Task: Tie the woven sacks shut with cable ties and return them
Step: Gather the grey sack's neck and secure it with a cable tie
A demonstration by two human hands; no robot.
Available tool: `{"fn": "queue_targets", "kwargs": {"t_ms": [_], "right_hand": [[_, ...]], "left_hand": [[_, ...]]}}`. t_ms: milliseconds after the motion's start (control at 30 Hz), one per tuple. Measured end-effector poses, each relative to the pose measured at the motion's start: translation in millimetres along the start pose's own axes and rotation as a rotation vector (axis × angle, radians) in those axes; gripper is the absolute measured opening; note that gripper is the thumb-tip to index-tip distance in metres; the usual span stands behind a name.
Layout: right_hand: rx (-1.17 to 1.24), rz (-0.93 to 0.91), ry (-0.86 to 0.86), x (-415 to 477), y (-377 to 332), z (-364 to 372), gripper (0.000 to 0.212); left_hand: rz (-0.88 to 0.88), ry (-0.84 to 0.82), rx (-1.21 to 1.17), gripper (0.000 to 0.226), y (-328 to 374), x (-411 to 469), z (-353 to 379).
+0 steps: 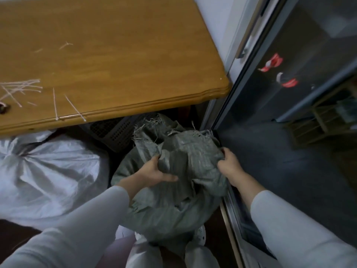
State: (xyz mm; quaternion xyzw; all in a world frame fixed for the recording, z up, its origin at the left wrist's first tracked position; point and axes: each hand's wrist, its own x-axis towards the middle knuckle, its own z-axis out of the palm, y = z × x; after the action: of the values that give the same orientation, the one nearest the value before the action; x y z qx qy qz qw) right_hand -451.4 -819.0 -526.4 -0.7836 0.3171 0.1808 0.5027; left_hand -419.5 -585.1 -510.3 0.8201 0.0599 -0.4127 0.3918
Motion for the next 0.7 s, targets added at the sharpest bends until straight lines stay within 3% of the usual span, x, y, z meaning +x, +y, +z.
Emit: {"fn": "queue_targets", "kwargs": {"t_ms": [67, 133, 200, 400, 467, 567, 633, 700], "right_hand": [[0.080, 0.032, -0.076, -17.5, -5.1, -7.8, 0.061], [0.163, 0.068, -0.138, -38.5, -11.2, -13.6, 0.079], [0.242, 0.067, -0.104, -59.5, -18.1, -16.7, 0.074], [0.540, -0.012, 0.186, -107.8, -35.3, -25.0, 0.021], [0.616, -0.051, 0.181, -118.7, -36.8, -30.9, 0.023], [0.668, -0.087, 0.136, -134.0, -31.8, -42.7, 0.020], [0.675, -0.098, 0.110, -142.7, -25.2, -51.0, 0.019], [0.686, -0.108, 0.100, -148.6, -20.6, -58.9, 0.023]], "left_hand": [[0.002, -0.085, -0.038, 0.085, 7.9, -1.7, -6.0], [0.061, -0.116, 0.045, 0.050, 16.2, -10.7, -13.7], [0.118, -0.143, 0.066, 0.039, 26.0, -21.1, -21.3], [0.193, -0.283, -0.247, 0.092, 54.8, -45.2, -34.5], [0.325, -0.315, -0.118, 0.073, 62.0, -53.8, -35.3], [0.469, -0.386, 0.211, 0.018, 65.4, -66.0, -28.7], [0.434, -0.422, 0.404, 0.014, 66.6, -73.1, -21.4], [0.497, -0.342, 0.538, 0.012, 70.1, -74.6, -11.8]]}}
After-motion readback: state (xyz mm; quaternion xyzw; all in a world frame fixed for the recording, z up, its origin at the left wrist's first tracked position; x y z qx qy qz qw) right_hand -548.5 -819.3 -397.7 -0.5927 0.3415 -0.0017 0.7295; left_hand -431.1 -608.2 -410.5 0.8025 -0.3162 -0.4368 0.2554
